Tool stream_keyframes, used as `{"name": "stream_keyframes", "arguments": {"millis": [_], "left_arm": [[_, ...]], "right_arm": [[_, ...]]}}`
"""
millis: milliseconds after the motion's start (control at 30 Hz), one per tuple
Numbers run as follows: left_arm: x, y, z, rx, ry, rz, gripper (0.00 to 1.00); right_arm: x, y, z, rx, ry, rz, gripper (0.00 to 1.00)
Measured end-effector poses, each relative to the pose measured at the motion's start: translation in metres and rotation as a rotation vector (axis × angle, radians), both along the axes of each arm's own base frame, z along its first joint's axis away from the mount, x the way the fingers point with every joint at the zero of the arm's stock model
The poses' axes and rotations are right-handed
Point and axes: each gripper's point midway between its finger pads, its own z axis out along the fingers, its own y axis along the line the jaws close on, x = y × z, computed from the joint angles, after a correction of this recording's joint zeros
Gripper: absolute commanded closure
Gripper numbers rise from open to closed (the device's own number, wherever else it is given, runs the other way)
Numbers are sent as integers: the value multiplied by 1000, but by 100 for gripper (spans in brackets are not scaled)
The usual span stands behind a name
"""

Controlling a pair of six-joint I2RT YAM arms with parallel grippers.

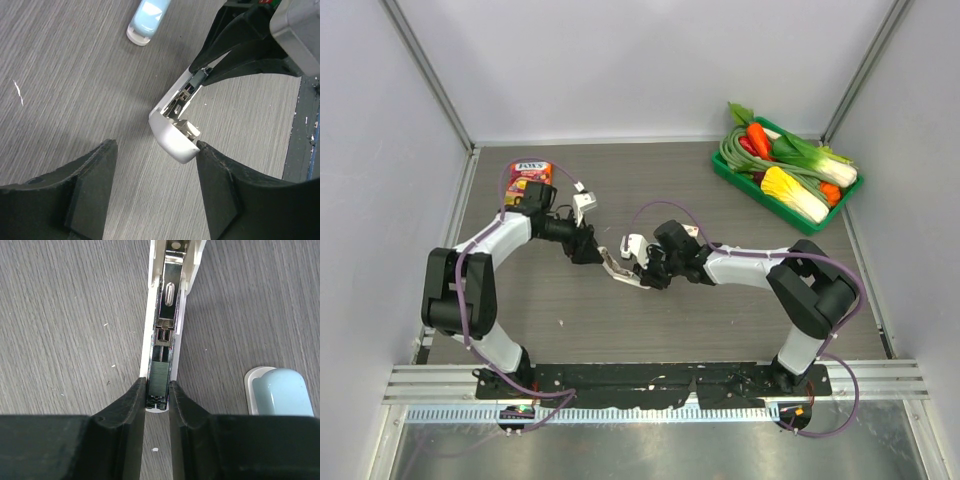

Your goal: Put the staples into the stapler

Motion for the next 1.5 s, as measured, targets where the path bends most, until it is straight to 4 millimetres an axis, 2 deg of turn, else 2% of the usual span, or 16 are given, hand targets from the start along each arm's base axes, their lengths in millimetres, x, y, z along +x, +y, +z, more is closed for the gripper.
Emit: {"name": "stream_keyframes", "arguments": {"millis": [167,233,267,367,633,800,833,900,933,1033,1133,1233,1267,1367,1500], "left_arm": [[-1,-6,7,-39,14,-32,57],[-3,-9,10,-52,16,-51,62],[-5,-11,11,-60,17,-65,69],[-8,-13,12,-61,5,-92,78],[-13,-29,15,-56,-58,-176,79],[-16,-49,19,-57,-104,-236,60],[-16,-51,19,-59,-105,-240,49],[-16,-55,19,-76,-85,-245,41],[-22,-58,18,-93,-49,-255,30],[-37,-66,10,-110,29,-285,18],[-46,-70,11,-120,58,-303,13],[-47,-68,13,-127,59,-300,12],[-47,-67,14,-127,58,-297,12],[-46,-65,15,-127,55,-288,12],[-44,-61,15,-125,64,-276,12]], "right_arm": [[1,0,0,-3,-8,1,79],[1,0,0,-4,-10,0,79],[2,0,0,-3,-10,0,79],[2,0,0,-4,-11,-1,80],[1,-1,0,-6,-10,-2,80],[1,-1,0,-5,-5,-6,80],[1,0,0,-4,-4,-5,80],[2,-1,0,-5,-11,-2,80],[3,-1,0,-2,-16,3,79],[6,-3,0,4,-31,17,79],[10,-7,0,13,-31,24,78],[15,-12,0,19,-34,28,66],[15,-13,0,19,-35,32,57],[15,-18,-1,17,-33,59,48],[9,-25,2,19,-15,110,45]]}}
